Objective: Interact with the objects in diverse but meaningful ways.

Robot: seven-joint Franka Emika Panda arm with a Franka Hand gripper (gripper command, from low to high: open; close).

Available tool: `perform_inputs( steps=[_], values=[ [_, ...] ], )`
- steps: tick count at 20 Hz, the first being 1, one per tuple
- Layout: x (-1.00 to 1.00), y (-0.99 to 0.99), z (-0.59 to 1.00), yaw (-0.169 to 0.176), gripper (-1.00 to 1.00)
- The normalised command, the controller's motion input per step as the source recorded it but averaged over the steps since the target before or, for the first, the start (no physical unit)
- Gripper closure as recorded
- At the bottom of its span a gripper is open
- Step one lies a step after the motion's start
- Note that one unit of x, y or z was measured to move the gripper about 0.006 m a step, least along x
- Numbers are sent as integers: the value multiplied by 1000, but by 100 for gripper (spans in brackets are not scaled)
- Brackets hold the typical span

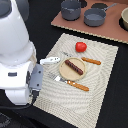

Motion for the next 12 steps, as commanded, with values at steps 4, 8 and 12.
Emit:
perform_inputs(
  steps=[4, 8, 12],
  values=[
    [423, 501, 721, 5, -100],
    [181, 604, -301, 24, -100],
    [5, 666, -694, 5, -100]
  ],
)
